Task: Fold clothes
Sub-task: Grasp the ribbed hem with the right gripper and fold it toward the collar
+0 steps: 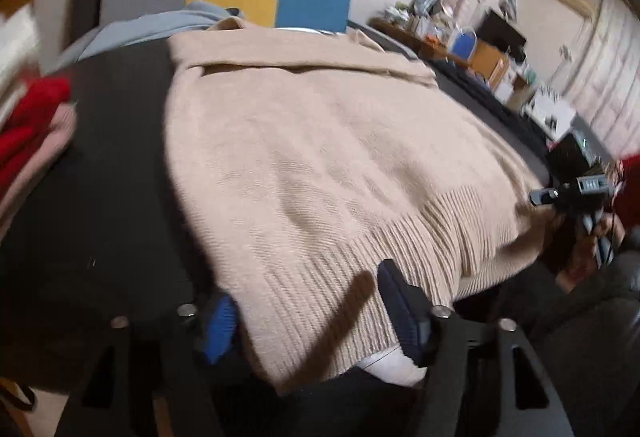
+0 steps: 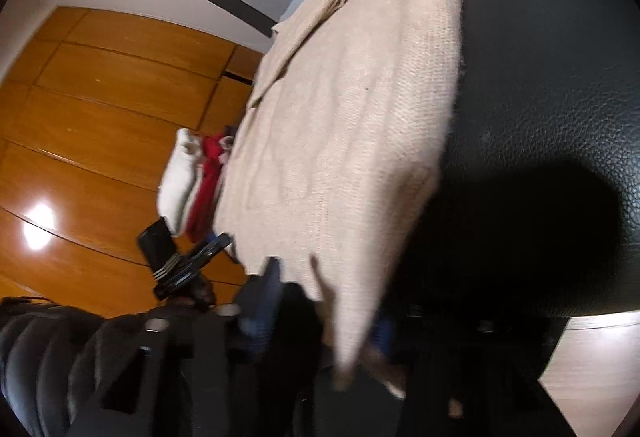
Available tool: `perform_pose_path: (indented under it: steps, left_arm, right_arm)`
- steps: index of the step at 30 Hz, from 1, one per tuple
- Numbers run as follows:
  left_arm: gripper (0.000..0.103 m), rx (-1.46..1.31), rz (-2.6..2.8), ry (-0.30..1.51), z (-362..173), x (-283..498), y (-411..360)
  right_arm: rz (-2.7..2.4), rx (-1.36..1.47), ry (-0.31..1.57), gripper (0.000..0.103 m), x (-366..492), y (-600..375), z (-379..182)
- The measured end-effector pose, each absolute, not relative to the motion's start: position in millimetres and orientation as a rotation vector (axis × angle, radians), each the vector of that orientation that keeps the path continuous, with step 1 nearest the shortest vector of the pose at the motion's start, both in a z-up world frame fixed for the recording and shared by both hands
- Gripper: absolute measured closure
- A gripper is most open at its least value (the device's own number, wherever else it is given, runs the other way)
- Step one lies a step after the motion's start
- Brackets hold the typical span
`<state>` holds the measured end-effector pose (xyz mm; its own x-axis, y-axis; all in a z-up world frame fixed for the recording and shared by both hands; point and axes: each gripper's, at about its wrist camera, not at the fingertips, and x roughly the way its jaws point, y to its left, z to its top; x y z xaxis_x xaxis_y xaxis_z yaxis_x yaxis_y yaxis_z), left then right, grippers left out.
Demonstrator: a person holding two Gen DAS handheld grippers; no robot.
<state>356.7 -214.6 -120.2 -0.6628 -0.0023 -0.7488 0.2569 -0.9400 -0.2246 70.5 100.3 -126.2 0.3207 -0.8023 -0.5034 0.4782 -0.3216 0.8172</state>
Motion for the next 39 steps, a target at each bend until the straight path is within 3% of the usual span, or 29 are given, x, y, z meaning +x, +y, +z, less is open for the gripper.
perform_pose_path:
  steps: [1, 3, 8, 10, 16, 26, 30, 35, 37, 39]
  left_arm:
    - [0.046, 1.217, -2.692, 0.491, -119, 357, -216]
    - [0.096, 1.201, -2.681, 0.595, -119, 361, -227]
    - [0.096, 1.188, -2.678, 0.800, -118, 370, -242]
    - [0.096, 1.167, -2.728, 0.953, -113, 372, -251]
    - [0.096, 1.025, -2.875, 1.383, -92, 375, -283]
    - [0.096, 0.627, -2.950, 1.627, -47, 309, -367]
    - [0.096, 0.593, -2.750, 1.774, -68, 236, -422]
    - [0.097, 0.783, -2.331, 1.907, -158, 179, -477]
    - [0.097, 0.800, -2.342, 1.854, -162, 185, -478]
    - [0.097, 0.847, -2.362, 1.779, -156, 200, -468]
  right_arm:
    - [-1.345, 1.374, -0.309, 0.082, 73, 98, -127]
    - [-1.357, 1.384, -0.290, 0.085, 74, 96, -130]
    - [-1.374, 1.382, -0.197, 0.084, 76, 96, -121]
    - [-1.379, 1.382, -0.168, 0.089, 78, 92, -119]
    - [-1.324, 1.303, -0.293, 0.089, 72, 81, -96]
    - [-1.292, 1.098, -0.453, 0.089, 1, 24, -31]
    - [-1.369, 1.073, -0.482, 0.089, -70, -23, -20]
    - [-1.499, 1.296, -0.525, 0.089, -147, -73, -78]
    - [-1.498, 1.343, -0.524, 0.098, -148, -74, -103]
    - [-1.488, 1.303, -0.539, 0.098, -136, -63, -107]
